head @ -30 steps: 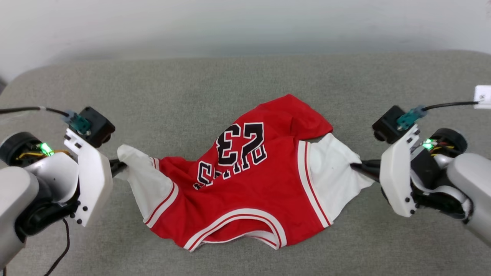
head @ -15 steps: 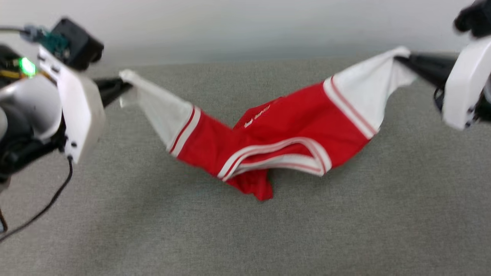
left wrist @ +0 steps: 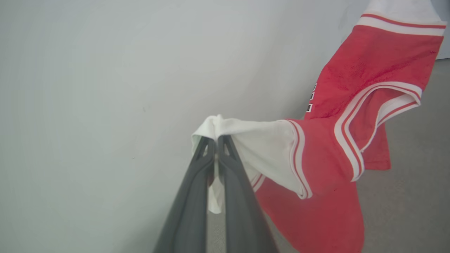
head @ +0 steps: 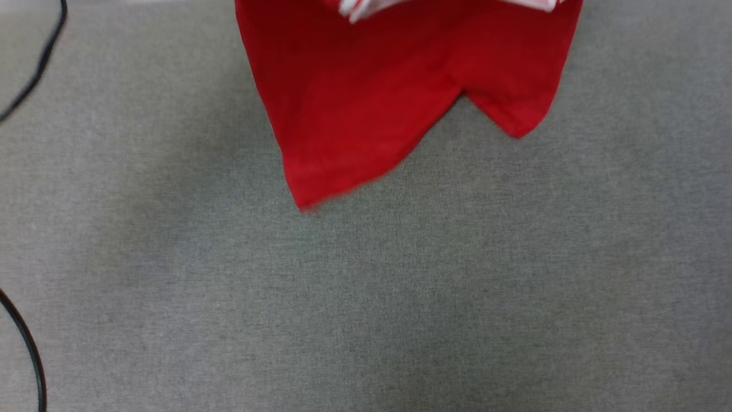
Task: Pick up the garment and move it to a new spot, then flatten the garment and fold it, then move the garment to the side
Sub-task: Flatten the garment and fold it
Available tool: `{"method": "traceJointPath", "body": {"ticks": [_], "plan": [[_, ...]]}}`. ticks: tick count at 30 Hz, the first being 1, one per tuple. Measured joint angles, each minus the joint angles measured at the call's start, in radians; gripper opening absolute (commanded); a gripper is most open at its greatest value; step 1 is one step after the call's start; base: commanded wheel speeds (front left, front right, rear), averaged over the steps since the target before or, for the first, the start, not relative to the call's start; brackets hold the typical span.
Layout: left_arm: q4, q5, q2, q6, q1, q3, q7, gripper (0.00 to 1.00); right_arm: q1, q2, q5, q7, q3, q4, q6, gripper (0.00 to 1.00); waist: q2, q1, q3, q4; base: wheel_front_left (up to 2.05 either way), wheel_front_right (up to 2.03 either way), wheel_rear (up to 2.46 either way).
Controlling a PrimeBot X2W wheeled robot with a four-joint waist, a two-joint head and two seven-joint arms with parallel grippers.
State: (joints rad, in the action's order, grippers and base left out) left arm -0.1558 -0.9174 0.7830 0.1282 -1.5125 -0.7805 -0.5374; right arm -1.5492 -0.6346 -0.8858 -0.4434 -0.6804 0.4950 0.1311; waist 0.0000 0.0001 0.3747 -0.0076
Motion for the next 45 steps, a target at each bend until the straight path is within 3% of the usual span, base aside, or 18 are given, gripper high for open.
{"method": "traceJointPath", "body": {"ticks": [12,17,24,34,45], "plan": [[-0.214,0.07,-0.082,0.001,-0.324,-0.046,0.268,0.0,-0.296,0.111,0.18,0.217,0.057,0.193,0.0,0.0,0.0,0.0001,0.141,0.005,0.0,0.0,0.0],[-0.312,0.139,-0.1,0.001,-0.391,-0.07,0.366,0.0,-0.342,0.144,0.207,0.255,0.049,0.249,0.0,0.0,0.0,0.0001,0.171,0.007,0.0,0.0,0.0],[-0.427,0.144,-0.144,0.001,-0.387,-0.123,0.467,0.0,-0.345,0.171,0.218,0.321,0.015,0.322,0.0,0.0,0.0,0.0001,0.208,0.01,0.0,0.0,0.0],[-0.536,0.066,-0.171,0.001,-0.2,-0.185,0.609,0.0,-0.136,0.214,0.15,0.449,-0.05,0.384,0.0,0.0,0.0,0.0,0.18,-0.003,0.0,0.0,0.0],[-0.513,-0.016,-0.112,-0.017,0.181,-0.228,0.745,0.0,0.208,0.172,0.038,0.543,-0.173,0.332,0.0,0.0,0.0,-0.0001,0.038,-0.015,0.0,0.0,0.0]]}}
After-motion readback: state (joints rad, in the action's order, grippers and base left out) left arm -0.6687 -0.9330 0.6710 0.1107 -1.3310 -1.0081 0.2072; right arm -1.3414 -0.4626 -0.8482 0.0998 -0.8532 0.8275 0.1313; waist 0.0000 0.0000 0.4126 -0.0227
